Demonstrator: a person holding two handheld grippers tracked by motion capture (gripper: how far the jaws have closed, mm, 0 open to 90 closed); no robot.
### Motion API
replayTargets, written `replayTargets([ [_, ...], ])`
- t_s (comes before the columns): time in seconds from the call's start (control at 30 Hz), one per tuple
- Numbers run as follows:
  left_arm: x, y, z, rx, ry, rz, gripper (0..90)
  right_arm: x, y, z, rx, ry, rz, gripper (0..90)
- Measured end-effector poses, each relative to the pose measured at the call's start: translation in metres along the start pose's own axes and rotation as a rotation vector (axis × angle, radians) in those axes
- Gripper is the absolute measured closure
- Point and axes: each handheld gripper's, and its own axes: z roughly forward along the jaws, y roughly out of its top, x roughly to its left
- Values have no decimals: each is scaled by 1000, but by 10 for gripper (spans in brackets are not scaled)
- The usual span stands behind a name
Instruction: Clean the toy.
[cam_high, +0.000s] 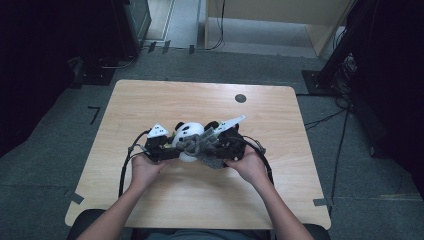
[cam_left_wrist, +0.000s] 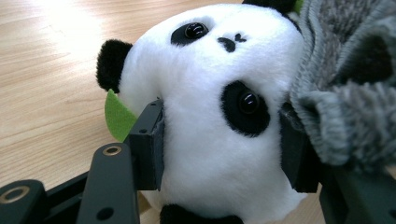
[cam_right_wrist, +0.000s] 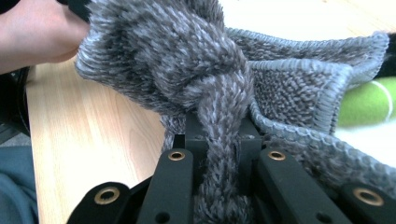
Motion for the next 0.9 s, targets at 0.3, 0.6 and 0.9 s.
replayTargets([
  [0.3, 1, 0, 0, 2, -4, 2, 424, -3, -11, -11, 13, 12, 14, 817],
  [0.6, 0, 0, 0, 6, -1, 3, 424, 5, -16, -11, 45, 31, 12, 816],
  [0.9, 0, 1, 0, -2, -1, 3, 421, 11, -15, -11, 58, 57, 4, 816],
])
